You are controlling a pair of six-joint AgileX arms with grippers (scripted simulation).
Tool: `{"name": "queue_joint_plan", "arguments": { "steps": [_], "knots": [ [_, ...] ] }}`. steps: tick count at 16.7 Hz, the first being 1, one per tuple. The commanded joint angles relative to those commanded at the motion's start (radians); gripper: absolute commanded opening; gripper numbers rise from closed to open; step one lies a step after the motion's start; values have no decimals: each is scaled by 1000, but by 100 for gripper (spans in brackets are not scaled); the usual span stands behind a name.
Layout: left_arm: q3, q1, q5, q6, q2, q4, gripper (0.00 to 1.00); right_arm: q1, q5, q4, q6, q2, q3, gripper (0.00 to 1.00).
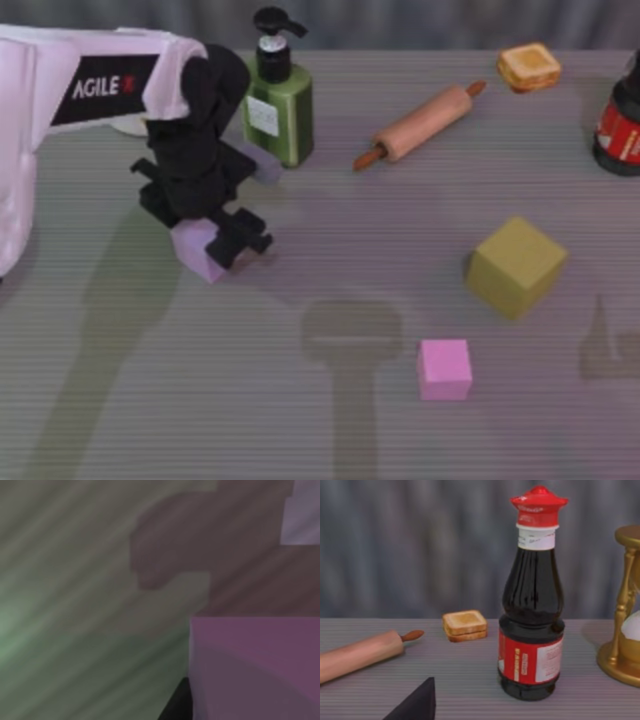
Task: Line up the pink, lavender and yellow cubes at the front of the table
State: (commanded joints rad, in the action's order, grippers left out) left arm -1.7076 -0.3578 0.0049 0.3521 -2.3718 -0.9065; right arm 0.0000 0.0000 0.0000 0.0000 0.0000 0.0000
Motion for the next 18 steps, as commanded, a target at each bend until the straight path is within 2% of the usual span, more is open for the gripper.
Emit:
{"name": "queue_joint_plan", "arguments": {
  "steps": [2, 3, 12, 18],
  "knots": [
    [0, 0, 0, 0, 0, 0, 2, 0, 0, 0, 0, 0, 0, 100],
    [0, 0, 0, 0, 0, 0, 0, 0, 0, 0, 0, 0, 0, 100],
    [-8, -3, 7, -2, 24, -12, 0, 0, 0, 0, 0, 0, 0, 100],
    [-118, 11, 8, -4, 83, -185, 0, 0, 0, 0, 0, 0, 0, 100]
  ]
}}
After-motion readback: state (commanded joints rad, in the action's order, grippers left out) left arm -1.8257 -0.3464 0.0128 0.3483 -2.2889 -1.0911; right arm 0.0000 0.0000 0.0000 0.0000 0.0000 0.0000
